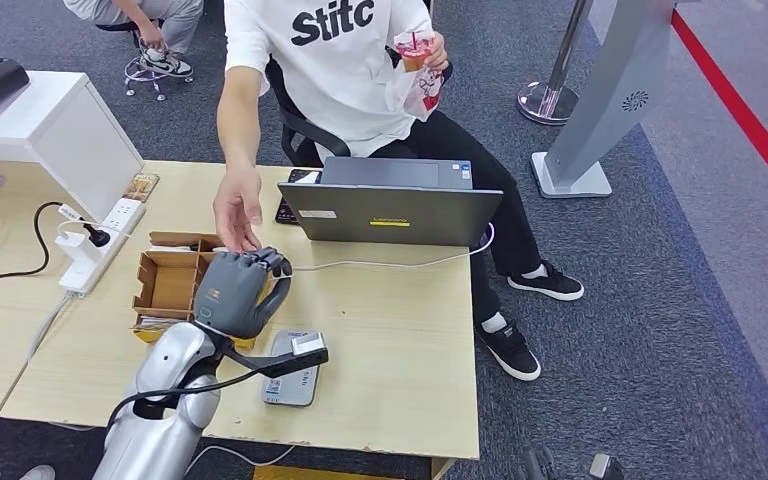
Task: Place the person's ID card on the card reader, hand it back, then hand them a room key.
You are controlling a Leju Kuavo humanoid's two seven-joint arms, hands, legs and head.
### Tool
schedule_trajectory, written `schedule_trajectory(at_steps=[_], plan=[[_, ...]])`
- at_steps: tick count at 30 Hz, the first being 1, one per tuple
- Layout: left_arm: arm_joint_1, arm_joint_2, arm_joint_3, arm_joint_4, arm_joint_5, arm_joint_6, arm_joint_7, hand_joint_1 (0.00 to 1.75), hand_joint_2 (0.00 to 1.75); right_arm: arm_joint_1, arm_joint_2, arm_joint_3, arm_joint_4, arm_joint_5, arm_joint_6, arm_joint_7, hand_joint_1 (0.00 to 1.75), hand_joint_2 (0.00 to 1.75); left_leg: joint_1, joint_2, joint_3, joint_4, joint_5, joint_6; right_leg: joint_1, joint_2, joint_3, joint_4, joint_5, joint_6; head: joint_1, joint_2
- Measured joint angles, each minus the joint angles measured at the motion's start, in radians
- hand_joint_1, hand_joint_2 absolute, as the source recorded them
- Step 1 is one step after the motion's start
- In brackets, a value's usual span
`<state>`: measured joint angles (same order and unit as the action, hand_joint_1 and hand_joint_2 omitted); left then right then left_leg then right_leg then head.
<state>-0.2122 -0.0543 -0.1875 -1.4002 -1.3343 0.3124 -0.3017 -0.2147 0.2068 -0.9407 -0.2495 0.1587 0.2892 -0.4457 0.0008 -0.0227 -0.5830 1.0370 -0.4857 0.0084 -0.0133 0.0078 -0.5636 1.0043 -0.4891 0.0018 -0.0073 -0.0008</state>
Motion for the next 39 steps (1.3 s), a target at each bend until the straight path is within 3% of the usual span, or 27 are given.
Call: schedule_trajectory(at_steps=[9,19,30,34,39], plan=[[-0.030,-0.011,-0.033,0.279,0.007,-0.016,0.008,1.75,1.75,-0.003,0.000,0.001,0.001,0.003,-0.003,0.014,0.00,1.75,0.001,0.000,0.000,0.000,0.000,0.000,0.000,0.000,0.000,0.000,0.000,0.000,0.000,0.000],[-0.065,-0.016,-0.048,0.382,0.012,-0.008,0.018,1.75,1.75,-0.005,0.000,0.002,0.004,0.006,-0.004,0.017,0.00,1.75,0.000,0.000,0.000,0.000,0.000,0.000,0.000,0.000,0.000,0.000,0.000,0.000,0.000,0.000],[-0.058,-0.025,-0.044,0.294,-0.041,0.113,0.089,1.75,1.75,-0.005,0.000,0.002,0.005,0.009,0.002,0.010,0.00,1.75,0.000,0.000,0.000,0.000,0.000,0.000,0.000,0.000,0.000,0.000,0.000,0.000,0.000,0.000],[-0.058,-0.035,-0.003,0.196,-0.084,0.136,0.124,1.75,1.75,-0.004,0.000,0.002,0.005,0.009,0.006,0.012,0.00,1.75,0.001,0.000,0.000,0.000,0.000,0.000,0.000,0.000,0.000,0.000,0.000,0.000,0.000,0.000],[-0.080,-0.039,0.072,0.136,-0.121,0.100,0.140,1.75,1.75,-0.003,0.000,0.002,0.006,0.005,0.033,0.017,0.00,1.75,0.001,0.000,0.000,0.000,0.001,-0.001,0.000,0.000,0.000,0.001,0.000,0.000,0.000,0.000]])
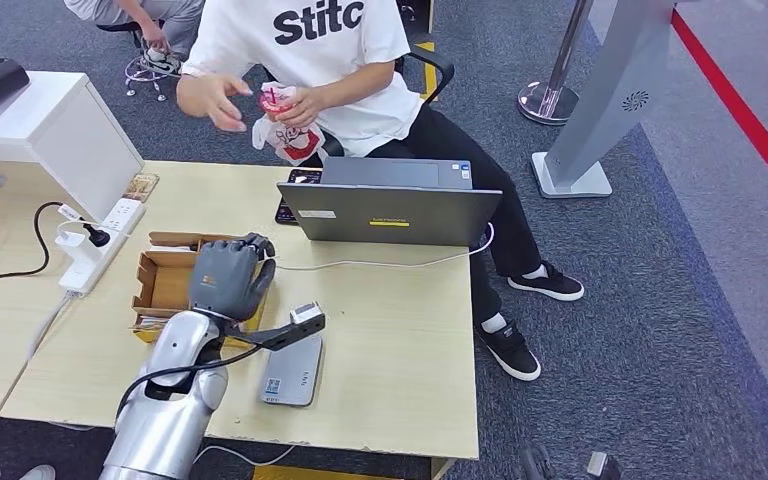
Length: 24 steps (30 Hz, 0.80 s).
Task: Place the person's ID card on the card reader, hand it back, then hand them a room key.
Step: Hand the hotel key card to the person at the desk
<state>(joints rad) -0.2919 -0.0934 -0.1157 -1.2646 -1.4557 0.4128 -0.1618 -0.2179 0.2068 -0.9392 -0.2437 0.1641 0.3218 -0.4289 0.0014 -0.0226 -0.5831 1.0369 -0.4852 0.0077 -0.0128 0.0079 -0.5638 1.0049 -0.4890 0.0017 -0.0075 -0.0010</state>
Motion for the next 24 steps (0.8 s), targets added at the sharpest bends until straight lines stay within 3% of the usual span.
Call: schedule_trajectory(at_steps=[14,15,18,19,24], plan=[[-0.074,0.034,0.199,0.004,0.001,-0.013,0.009,1.73,1.75,0.001,0.000,0.000,0.002,-0.013,0.062,0.003,0.00,1.75,0.000,0.000,0.000,0.000,0.000,-0.001,0.000,0.000,0.000,0.001,0.000,0.000,0.000,0.000],[-0.076,0.035,0.206,0.007,-0.001,-0.014,0.007,1.43,1.75,0.002,0.000,0.000,0.002,-0.015,0.065,0.003,0.00,1.75,0.000,0.000,0.000,0.000,0.000,-0.001,0.000,0.000,0.000,0.001,0.000,0.000,0.000,0.000],[-0.079,0.038,0.220,0.017,-0.005,-0.016,0.003,0.14,1.75,0.003,0.000,0.000,0.003,-0.018,0.069,0.003,0.00,1.75,0.000,0.000,0.000,0.000,0.000,-0.001,0.000,0.000,0.000,0.001,0.000,0.000,0.000,0.000],[-0.080,0.038,0.223,0.019,-0.006,-0.016,0.002,0.00,1.75,0.004,0.000,0.000,0.003,-0.018,0.069,0.002,0.00,1.75,0.000,0.000,0.000,0.000,0.000,-0.001,0.000,0.000,0.000,0.001,0.000,0.000,0.000,0.000],[-0.080,0.037,0.226,0.024,0.004,-0.034,-0.019,0.00,1.75,0.005,0.000,0.000,0.004,-0.019,0.070,0.000,0.00,1.75,0.000,0.000,0.000,0.000,0.000,-0.001,0.000,0.000,0.000,0.001,0.000,0.000,0.000,0.000]])
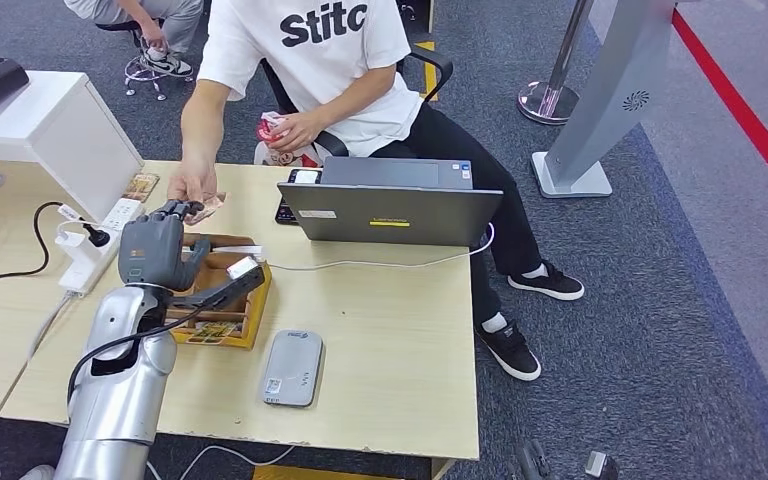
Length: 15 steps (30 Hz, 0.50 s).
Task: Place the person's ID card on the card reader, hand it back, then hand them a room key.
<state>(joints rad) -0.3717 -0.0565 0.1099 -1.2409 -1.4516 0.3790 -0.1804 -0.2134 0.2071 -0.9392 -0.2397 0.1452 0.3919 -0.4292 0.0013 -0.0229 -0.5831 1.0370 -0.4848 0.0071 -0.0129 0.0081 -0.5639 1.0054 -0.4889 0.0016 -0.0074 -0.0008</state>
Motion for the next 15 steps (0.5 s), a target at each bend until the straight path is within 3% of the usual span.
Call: schedule_trajectory(at_steps=[8,15], plan=[[0.011,-0.036,-0.015,-0.010,0.029,-0.043,-0.047,0.00,1.75,0.004,0.000,-0.001,0.003,-0.016,0.005,0.002,0.00,1.75,0.000,0.000,0.000,0.000,0.000,0.000,0.000,0.000,0.000,0.000,0.000,0.000,0.000,0.000],[0.056,-0.033,-0.142,-0.035,0.173,-0.157,-0.135,0.00,1.75,0.007,0.000,-0.002,0.004,-0.027,0.014,0.002,0.00,1.75,0.000,0.000,0.000,0.000,0.000,0.000,0.000,0.000,0.000,0.000,0.000,0.000,0.000,0.000]])
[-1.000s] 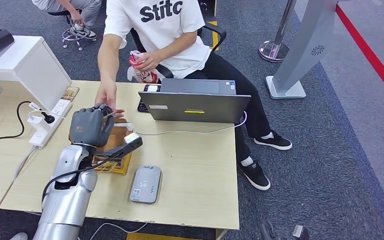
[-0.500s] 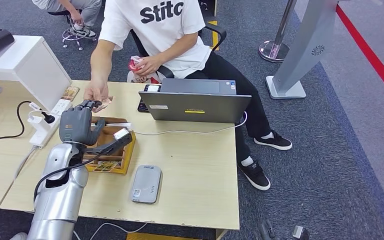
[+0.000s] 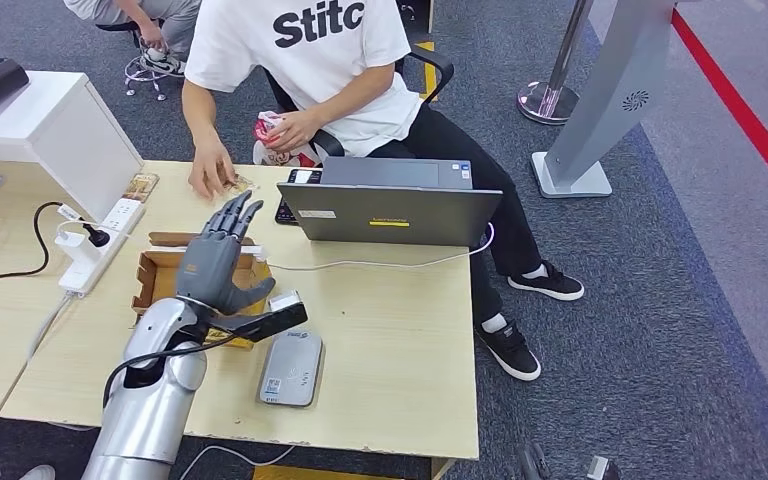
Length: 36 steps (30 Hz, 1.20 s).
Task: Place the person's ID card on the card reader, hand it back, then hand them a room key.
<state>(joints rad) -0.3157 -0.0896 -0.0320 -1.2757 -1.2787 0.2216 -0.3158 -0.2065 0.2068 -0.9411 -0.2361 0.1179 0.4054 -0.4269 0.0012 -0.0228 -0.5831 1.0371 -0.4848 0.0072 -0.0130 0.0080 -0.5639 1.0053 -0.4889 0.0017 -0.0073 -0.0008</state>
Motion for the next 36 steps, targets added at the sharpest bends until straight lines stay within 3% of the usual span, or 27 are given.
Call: schedule_trajectory(at_steps=[8,14,25,36], plan=[[0.032,0.090,-0.180,-0.001,0.106,-0.037,-0.012,0.00,1.75,0.005,0.000,-0.004,0.000,-0.017,0.008,-0.003,0.00,1.75,0.000,0.000,0.000,0.000,0.000,0.000,0.000,0.000,0.000,0.000,0.000,0.000,0.000,0.000],[0.094,0.137,-0.262,-0.038,0.038,0.027,0.046,0.00,1.75,0.015,-0.002,-0.012,0.000,-0.036,0.015,-0.017,0.00,1.75,0.000,0.000,0.000,0.000,0.000,0.000,0.000,0.000,0.000,0.000,0.000,0.000,0.000,0.000],[0.216,0.220,-0.287,-0.064,-0.098,0.121,0.124,0.00,1.75,0.030,-0.003,-0.026,0.000,-0.052,0.031,-0.024,0.00,1.75,0.000,0.000,0.000,0.000,0.000,0.000,0.000,0.000,0.000,0.000,0.000,0.000,0.000,0.000],[0.250,0.268,-0.279,-0.064,-0.206,0.159,0.192,0.00,1.75,0.036,-0.008,-0.032,0.000,-0.066,0.035,-0.028,0.00,1.75,0.000,0.000,0.000,0.000,0.000,0.000,0.000,0.000,0.000,0.000,0.000,0.000,0.000,0.000]])
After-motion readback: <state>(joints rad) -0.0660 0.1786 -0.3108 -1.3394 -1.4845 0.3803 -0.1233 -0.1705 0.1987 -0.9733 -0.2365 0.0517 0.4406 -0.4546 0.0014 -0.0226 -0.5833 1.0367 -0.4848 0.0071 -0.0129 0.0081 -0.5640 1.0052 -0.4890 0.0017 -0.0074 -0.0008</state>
